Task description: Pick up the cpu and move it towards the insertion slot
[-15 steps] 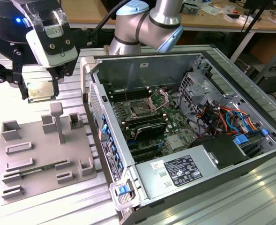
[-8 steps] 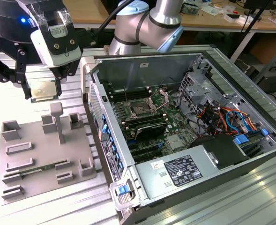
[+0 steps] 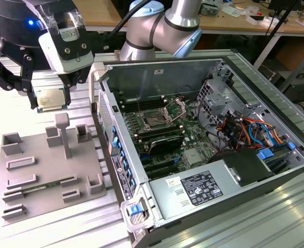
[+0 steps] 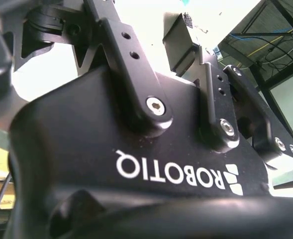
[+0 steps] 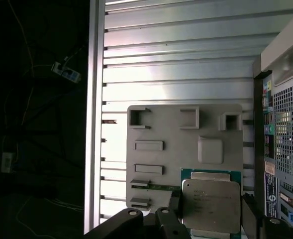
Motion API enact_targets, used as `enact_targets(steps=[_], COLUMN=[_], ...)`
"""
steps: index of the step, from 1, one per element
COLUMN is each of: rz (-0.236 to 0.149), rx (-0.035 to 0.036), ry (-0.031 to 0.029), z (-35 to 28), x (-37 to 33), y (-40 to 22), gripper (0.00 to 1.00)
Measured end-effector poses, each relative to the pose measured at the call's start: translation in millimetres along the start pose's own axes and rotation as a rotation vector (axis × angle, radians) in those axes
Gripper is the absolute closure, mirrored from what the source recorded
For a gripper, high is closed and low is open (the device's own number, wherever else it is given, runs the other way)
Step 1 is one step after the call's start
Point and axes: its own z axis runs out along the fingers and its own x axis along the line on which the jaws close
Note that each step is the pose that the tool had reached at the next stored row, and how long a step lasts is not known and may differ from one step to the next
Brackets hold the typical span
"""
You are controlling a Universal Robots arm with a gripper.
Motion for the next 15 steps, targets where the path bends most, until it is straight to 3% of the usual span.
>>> enact_targets(steps=[15], rz=[0.000], rx=[0.0000], ry=[0.0000], z=[0.0], x=[-8.3], y=[-0.2], gripper=[0.45])
